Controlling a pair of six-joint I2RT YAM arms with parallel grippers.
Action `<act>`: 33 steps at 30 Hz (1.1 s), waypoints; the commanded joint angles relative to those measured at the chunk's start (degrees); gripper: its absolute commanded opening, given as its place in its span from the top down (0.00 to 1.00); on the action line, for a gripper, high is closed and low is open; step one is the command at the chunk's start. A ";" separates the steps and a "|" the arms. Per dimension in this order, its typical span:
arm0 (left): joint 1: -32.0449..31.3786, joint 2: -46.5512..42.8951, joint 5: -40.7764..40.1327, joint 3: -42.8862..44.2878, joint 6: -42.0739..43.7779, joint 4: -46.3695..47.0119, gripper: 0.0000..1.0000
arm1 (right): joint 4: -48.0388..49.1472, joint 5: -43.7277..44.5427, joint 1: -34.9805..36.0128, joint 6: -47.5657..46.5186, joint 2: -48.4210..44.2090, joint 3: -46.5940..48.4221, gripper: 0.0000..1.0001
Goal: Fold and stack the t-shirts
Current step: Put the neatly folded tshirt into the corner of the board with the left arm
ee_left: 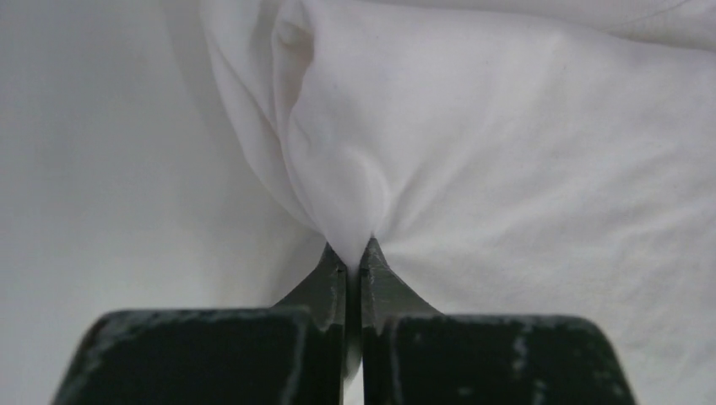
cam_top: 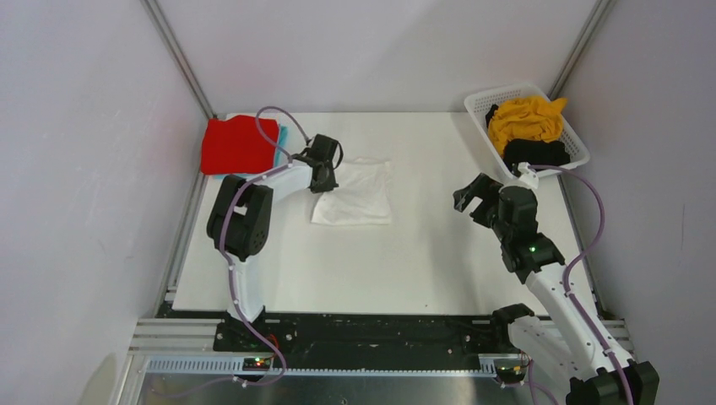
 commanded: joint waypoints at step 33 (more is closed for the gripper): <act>16.11 0.51 -17.66 35.79 50.73 -1.18 1.00 | 3.16 9.39 -2.11 -6.25 0.12 -1.31 0.01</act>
